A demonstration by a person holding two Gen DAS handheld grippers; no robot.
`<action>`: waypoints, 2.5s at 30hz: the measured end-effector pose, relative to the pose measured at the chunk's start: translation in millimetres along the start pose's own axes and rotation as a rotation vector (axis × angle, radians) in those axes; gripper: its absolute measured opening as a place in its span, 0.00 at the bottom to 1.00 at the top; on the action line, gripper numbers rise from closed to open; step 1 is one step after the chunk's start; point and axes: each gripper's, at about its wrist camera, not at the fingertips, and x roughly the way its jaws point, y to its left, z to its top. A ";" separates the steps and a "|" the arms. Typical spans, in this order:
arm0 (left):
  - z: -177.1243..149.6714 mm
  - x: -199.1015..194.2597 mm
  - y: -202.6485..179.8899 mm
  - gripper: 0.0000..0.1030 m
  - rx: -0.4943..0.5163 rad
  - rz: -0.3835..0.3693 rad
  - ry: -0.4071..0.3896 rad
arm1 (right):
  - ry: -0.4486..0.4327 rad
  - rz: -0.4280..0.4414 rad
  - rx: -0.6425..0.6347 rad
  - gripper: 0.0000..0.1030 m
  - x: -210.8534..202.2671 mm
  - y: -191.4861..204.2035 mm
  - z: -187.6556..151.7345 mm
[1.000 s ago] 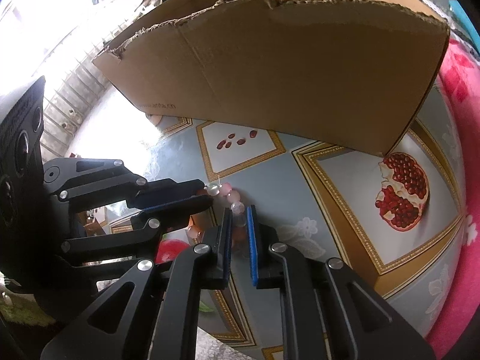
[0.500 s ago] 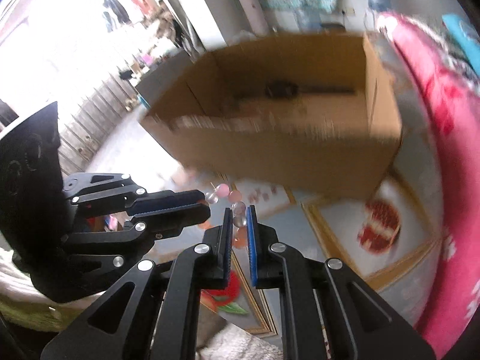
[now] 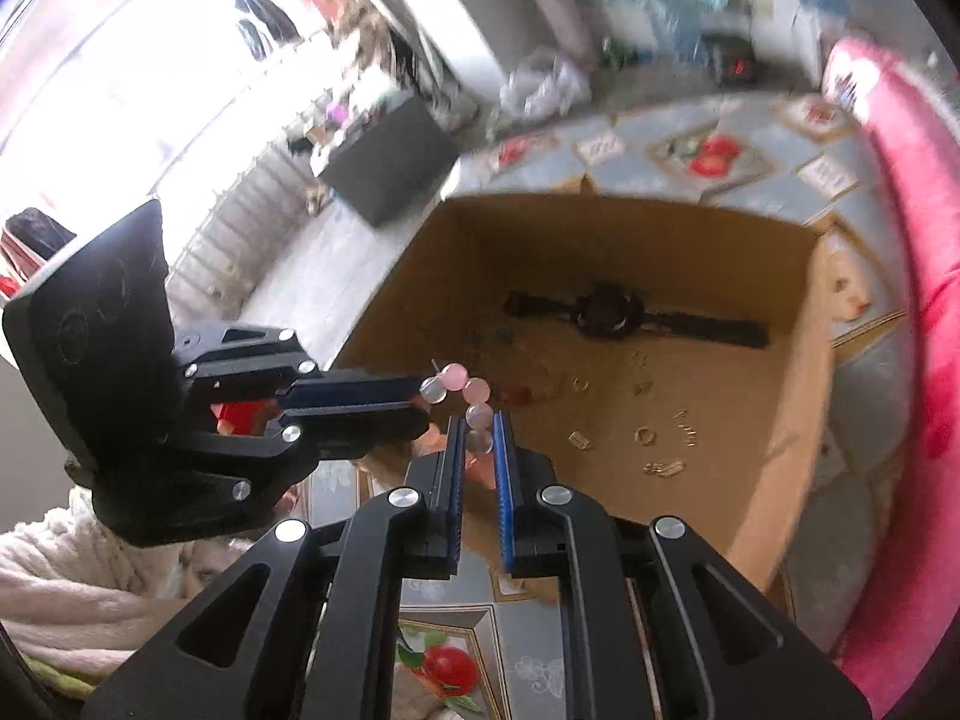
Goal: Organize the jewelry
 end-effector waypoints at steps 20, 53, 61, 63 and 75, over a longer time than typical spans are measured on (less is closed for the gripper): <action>-27.8 49.3 49.9 0.49 -0.044 0.066 0.331 | 0.378 0.009 0.021 0.11 110.2 -13.1 30.6; -81.4 8.6 120.6 0.83 -0.603 -0.005 0.097 | 0.036 -0.283 0.325 0.57 -1.0 -72.5 -48.8; -57.3 -9.4 120.8 0.84 -0.569 -0.030 0.049 | 0.011 -0.281 0.300 0.57 -17.3 -70.6 -29.1; -55.0 -10.3 122.0 0.84 -0.570 -0.033 0.056 | 0.014 -0.278 0.302 0.57 -19.2 -70.3 -26.4; -52.7 -9.4 125.1 0.84 -0.563 -0.041 0.096 | 0.027 -0.236 0.330 0.57 -21.7 -74.5 -25.9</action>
